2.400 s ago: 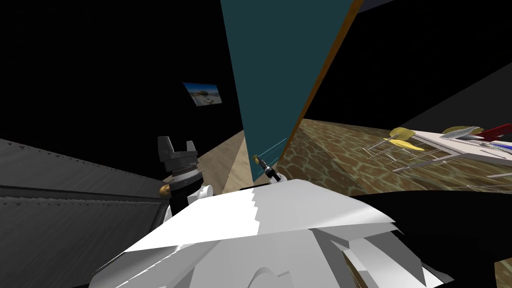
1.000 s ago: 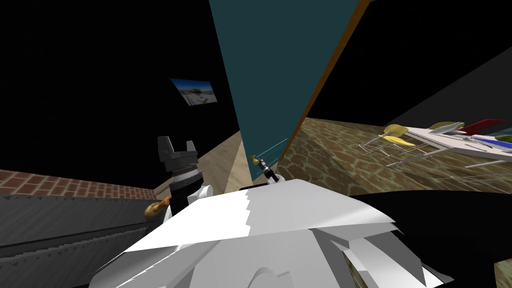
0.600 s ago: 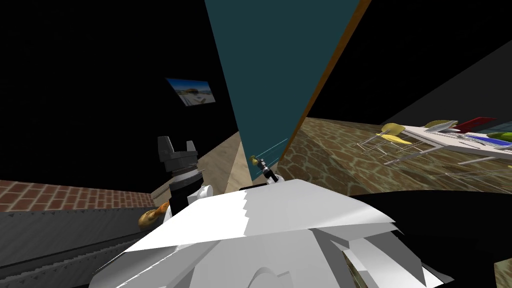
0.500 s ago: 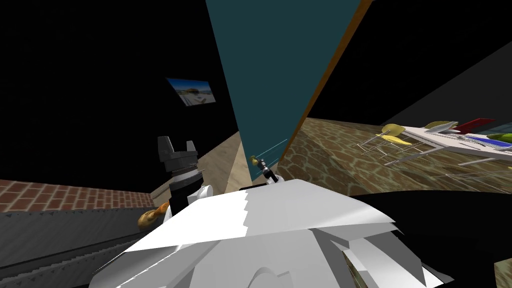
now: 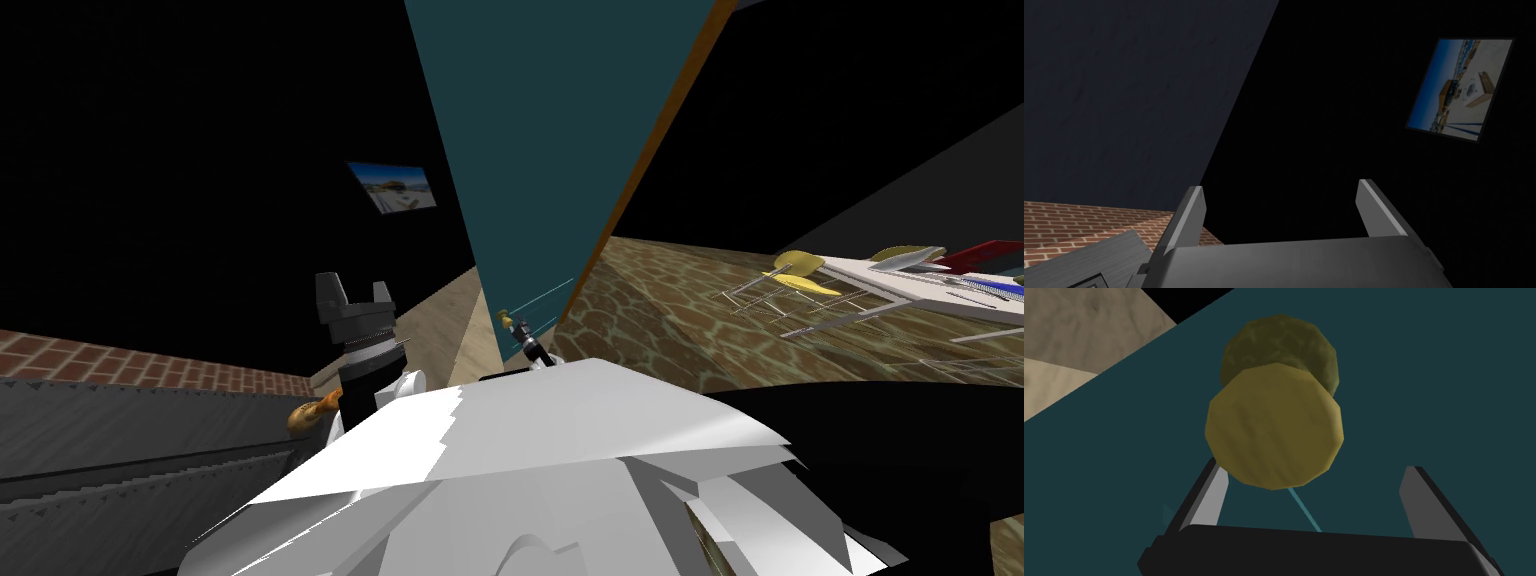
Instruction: Push the door open
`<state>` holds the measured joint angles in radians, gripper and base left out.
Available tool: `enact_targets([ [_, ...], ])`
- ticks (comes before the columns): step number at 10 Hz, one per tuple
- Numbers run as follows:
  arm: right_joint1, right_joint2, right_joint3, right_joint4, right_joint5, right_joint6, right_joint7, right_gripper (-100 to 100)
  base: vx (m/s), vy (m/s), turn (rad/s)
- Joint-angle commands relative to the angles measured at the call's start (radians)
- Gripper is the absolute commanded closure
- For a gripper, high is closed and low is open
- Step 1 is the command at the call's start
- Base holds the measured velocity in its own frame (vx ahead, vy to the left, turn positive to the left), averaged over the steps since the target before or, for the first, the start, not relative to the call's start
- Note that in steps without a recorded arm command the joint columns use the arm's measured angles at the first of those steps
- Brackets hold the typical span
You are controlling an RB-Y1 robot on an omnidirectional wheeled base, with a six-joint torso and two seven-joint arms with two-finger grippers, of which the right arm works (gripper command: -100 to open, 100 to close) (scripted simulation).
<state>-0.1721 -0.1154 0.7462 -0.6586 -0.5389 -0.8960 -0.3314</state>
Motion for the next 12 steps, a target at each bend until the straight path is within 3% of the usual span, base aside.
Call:
enact_targets([
  [1,0.005,0.004,0.009,-0.004,-0.012,-0.003,-0.031,-100,-0.032,-0.037,0.021],
  [6,0.042,0.019,0.066,-0.051,-0.102,-0.017,-0.169,-100,-0.026,-0.054,0.048],
  [9,0.052,0.024,0.081,-0.064,-0.126,-0.020,-0.223,-100,-0.033,-0.043,0.035],
  [11,0.072,0.033,0.112,-0.089,-0.174,-0.028,-0.287,-100,-0.040,-0.050,0.057],
  [12,0.072,0.033,0.112,-0.089,-0.174,-0.028,-0.304,-100,-0.035,-0.052,0.037],
])
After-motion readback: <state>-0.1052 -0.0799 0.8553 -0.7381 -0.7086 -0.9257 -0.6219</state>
